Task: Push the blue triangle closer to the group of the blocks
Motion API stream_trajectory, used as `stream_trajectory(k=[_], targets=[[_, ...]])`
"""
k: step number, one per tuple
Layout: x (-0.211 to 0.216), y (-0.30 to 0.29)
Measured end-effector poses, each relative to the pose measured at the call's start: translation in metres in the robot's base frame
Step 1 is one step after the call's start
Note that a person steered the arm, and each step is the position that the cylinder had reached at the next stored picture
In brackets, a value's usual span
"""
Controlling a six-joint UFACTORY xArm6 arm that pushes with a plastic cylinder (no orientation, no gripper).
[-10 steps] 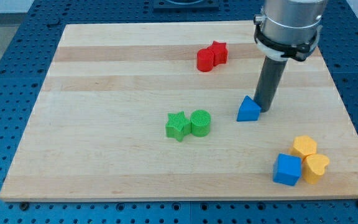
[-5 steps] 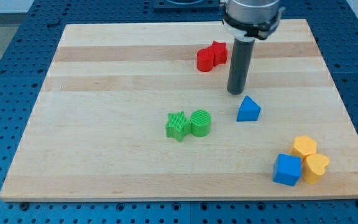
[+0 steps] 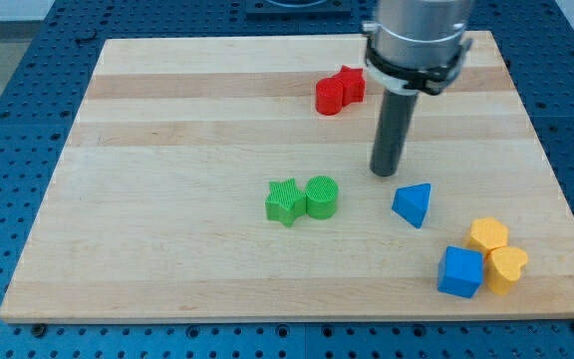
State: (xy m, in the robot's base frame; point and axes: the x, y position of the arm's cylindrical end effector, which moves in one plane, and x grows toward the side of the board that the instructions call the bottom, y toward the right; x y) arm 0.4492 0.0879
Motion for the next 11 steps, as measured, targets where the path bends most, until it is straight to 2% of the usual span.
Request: stream_trajectory(k=[1, 2, 5, 7, 8, 9, 11], targets=[[0.011, -0.02], [0.04, -0.019], [0.089, 0.033], [0.076, -0.009], [0.05, -0.02], [0.036, -0.006], [0.059, 0.053]])
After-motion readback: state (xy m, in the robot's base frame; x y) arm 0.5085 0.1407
